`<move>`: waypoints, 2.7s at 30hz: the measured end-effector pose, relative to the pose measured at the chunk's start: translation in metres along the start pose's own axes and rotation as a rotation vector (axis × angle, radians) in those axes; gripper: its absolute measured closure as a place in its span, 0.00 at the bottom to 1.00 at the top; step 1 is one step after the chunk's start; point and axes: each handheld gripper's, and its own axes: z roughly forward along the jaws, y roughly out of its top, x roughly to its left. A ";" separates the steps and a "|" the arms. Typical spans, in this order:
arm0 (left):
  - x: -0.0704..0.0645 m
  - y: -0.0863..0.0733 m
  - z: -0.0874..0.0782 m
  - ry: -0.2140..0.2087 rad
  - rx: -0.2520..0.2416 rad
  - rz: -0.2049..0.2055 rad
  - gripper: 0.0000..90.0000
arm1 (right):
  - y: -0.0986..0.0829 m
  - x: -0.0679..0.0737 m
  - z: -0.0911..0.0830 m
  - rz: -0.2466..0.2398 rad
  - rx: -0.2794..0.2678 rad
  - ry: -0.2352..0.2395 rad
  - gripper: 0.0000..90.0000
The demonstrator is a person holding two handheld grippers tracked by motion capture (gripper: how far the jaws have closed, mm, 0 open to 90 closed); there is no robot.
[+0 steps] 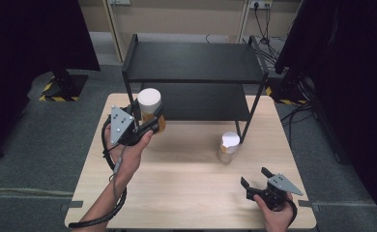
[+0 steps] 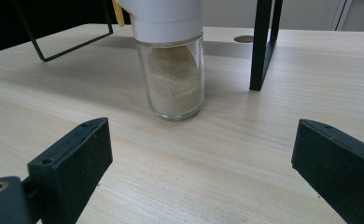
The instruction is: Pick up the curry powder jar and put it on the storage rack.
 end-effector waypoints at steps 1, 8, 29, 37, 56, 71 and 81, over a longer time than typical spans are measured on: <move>0.000 0.001 0.001 0.001 -0.001 -0.004 0.38 | 0.000 0.000 0.000 0.000 -0.001 0.000 0.06; 0.001 0.011 0.007 0.003 -0.011 -0.015 0.38 | 0.000 0.000 0.000 0.004 -0.001 0.000 0.06; 0.006 0.044 0.024 0.029 -0.029 -0.041 0.38 | 0.001 0.000 0.001 -0.002 0.003 0.005 0.06; 0.010 0.057 0.028 0.030 -0.027 -0.051 0.38 | 0.001 -0.001 0.001 0.002 0.004 0.007 0.06; 0.012 0.082 0.042 0.051 -0.031 -0.041 0.38 | 0.001 -0.001 0.001 0.000 0.002 0.009 0.06; 0.018 0.102 0.056 0.080 -0.019 -0.036 0.38 | 0.001 -0.002 0.001 0.003 0.004 0.010 0.06; 0.020 0.111 0.065 0.097 -0.016 -0.024 0.38 | 0.001 -0.001 0.001 0.002 0.003 0.009 0.06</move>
